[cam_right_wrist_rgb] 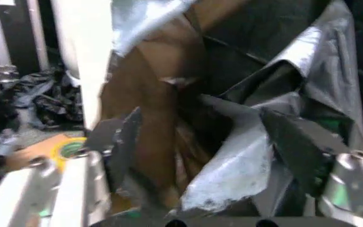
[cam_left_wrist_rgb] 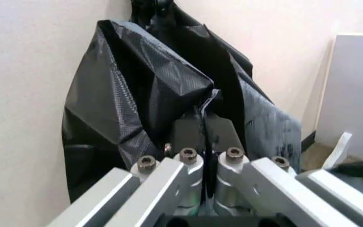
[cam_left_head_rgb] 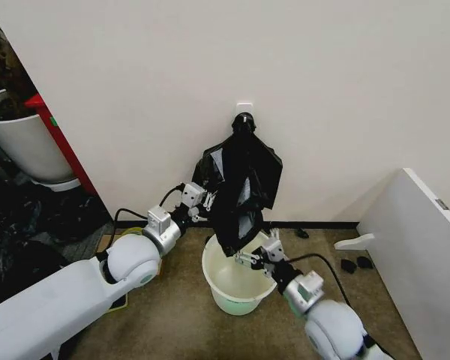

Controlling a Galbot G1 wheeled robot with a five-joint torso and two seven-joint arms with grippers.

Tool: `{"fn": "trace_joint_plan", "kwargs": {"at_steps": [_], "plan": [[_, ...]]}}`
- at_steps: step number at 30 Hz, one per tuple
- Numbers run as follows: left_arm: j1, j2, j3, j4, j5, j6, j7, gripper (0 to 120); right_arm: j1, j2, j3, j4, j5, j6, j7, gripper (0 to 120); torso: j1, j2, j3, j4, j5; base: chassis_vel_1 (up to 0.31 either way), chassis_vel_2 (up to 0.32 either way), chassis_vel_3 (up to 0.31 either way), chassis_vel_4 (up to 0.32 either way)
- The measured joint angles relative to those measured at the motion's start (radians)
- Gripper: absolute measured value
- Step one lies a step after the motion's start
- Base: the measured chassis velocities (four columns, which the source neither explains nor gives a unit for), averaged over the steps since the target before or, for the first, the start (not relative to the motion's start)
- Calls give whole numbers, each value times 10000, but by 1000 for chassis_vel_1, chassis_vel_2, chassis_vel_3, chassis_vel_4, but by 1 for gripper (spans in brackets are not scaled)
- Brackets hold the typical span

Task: Place the garbage bag over the trash bin.

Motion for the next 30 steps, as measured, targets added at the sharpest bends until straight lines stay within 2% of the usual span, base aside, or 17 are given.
{"fn": "trace_joint_plan", "kwargs": {"at_steps": [2, 4, 5, 9, 11, 19, 27, 30], "plan": [[-4, 21, 40, -25, 7, 5, 0, 0, 101, 29, -26, -117, -50, 56, 81, 65, 0, 0, 0, 0, 0, 0, 0, 0, 0], [-9, 34, 105, -68, 19, 17, 0, 0, 258, 80, -44, -297, -203, 180, 235, 53, 0, 0, 0, 0, 0, 0, 0, 0, 0], [-9, 34, 105, -68, 19, 17, 0, 0, 258, 80, -44, -297, -203, 180, 235, 53, 0, 0, 0, 0, 0, 0, 0, 0, 0], [11, -60, 103, -53, 25, 24, -6, 0, 368, 49, -61, -346, -316, 192, 279, 34, 0, 0, 0, -2, -1, 0, 0, 0, 0], [11, -65, 105, -45, 26, 24, -7, 0, 399, 31, -70, -394, -371, 183, 269, 31, 0, 0, -1, -2, 0, 0, 0, 0, 0], [44, -13, 73, -54, 26, 23, -7, 0, 418, -171, -234, -621, -477, -174, 41, 0, 0, 0, -2, -1, 0, 0, 0, 0, 0], [209, 7, -167, -89, 26, 11, -6, 0, 417, -140, -196, -523, -160, -183, 157, 0, 0, 0, -1, -1, 0, 0, 0, 0, 0], [511, 20, -648, -161, 9, -3, -6, 0, 252, -82, 87, -185, 239, -168, 314, 0, 0, -1, -1, -2, 0, 0, 0, 0, 0]]}}
